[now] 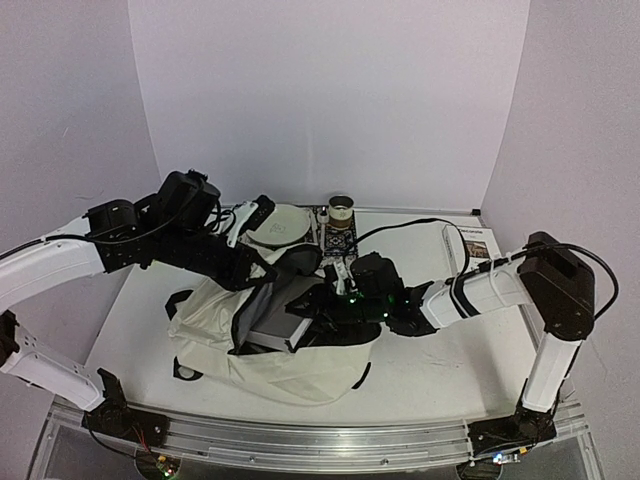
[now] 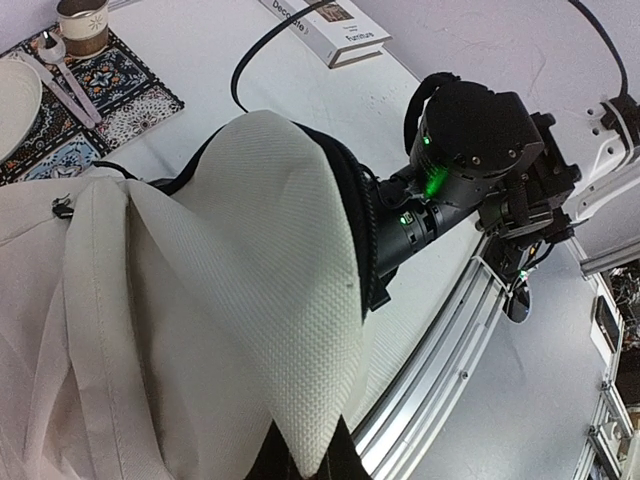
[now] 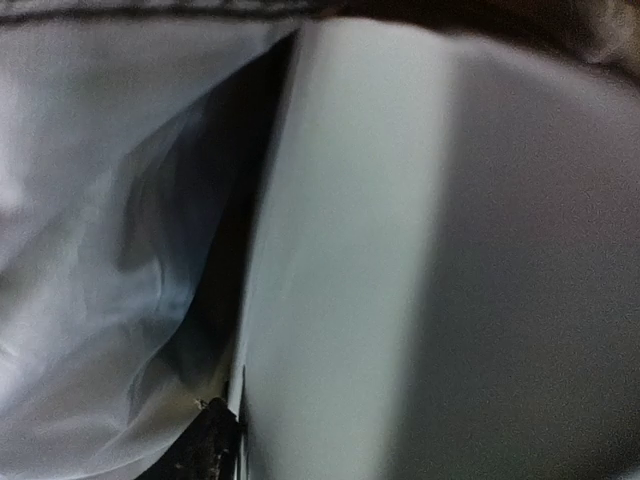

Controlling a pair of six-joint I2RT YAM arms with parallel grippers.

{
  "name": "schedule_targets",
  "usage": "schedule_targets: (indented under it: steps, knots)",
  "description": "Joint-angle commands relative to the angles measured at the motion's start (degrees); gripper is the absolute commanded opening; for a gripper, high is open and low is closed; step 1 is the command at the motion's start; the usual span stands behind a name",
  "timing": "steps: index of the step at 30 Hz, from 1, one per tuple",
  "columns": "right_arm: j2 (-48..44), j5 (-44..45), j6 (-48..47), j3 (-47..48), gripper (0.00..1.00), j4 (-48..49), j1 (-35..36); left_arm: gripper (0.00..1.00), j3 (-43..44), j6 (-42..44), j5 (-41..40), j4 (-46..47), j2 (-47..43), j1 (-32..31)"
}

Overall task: Pack the student bag
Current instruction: Place the book in the largest pocket of the bag.

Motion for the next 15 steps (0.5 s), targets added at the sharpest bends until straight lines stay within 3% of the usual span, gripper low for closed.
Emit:
schedule_targets:
  steps: [1, 8, 15]
  knots:
    - [0.4, 0.7, -6.1, 4.4, 0.63, -7.4, 0.2, 0.0, -0.9, -2.8, -4.2, 4.2, -4.6, -0.1]
    - [-3.4, 2.8, -12.2, 5.6, 0.96, -19.3, 0.5, 0.0, -2.1, -6.3, -13.5, 5.1, -4.8, -0.1]
    - [-9.1, 6.6, -18.6, 5.0, 0.98, -32.0, 0.8, 0.0, -2.3, -6.7, -17.5, 5.9, -2.6, 0.0]
